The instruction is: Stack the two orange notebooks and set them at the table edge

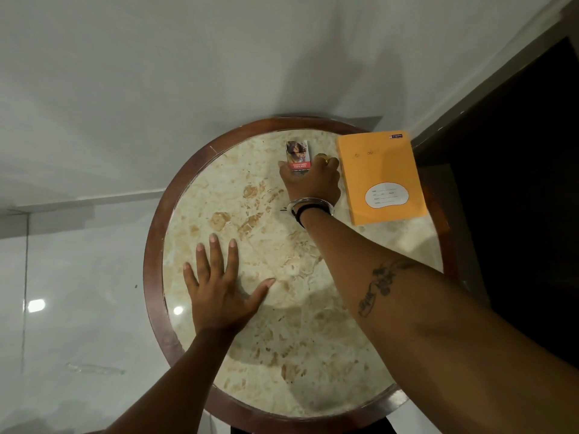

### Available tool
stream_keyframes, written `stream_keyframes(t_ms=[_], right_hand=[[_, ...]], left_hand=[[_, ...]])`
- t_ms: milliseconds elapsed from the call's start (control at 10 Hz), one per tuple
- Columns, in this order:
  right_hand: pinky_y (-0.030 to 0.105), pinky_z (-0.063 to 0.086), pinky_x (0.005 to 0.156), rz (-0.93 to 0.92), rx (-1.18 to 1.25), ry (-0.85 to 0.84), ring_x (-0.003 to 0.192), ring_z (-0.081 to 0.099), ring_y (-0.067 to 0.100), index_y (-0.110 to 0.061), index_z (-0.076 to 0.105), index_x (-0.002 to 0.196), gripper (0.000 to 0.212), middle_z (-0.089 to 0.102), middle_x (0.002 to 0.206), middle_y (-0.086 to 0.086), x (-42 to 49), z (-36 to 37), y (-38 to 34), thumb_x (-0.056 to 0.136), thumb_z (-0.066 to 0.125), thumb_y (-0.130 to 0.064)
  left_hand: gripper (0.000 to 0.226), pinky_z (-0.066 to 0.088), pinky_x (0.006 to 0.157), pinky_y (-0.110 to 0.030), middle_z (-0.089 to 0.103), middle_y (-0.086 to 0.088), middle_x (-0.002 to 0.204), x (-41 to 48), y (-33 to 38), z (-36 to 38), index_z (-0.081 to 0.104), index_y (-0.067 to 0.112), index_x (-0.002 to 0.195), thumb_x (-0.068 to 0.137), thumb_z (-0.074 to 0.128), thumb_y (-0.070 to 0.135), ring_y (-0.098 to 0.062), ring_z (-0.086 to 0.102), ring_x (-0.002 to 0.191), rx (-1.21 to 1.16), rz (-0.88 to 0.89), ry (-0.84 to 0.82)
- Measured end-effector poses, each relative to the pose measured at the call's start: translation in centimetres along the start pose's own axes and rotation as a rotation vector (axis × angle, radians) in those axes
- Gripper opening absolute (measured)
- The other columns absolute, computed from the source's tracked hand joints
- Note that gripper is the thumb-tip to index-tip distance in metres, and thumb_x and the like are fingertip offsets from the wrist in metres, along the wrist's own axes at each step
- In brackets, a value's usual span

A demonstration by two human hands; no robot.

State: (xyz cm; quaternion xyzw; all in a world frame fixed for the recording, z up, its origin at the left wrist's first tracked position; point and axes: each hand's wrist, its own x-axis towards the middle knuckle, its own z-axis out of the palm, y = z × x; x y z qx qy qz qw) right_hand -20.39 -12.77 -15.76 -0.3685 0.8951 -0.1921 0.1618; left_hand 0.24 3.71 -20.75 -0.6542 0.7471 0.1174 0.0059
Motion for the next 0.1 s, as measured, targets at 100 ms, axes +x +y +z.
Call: stream_keyframes(t_ms=[100], right_hand=[[0.042,0.052,0.082,0.079,0.061,-0.018,0.119,0.056,0.03,-0.009,0.047,0.134,0.09,0.05,0.136,0.01,-1.47,-1.12,0.29,0.072,0.06,-0.072]], left_hand=[[0.112,-0.008,0.126,-0.055,-0.005,-0.008,0.177,-0.28,0.06,0.26,0.012,0.026,0.168,0.082,0.03,0.095,-0.032,-0.009,0.162,-0.018,-0.003,0.014]])
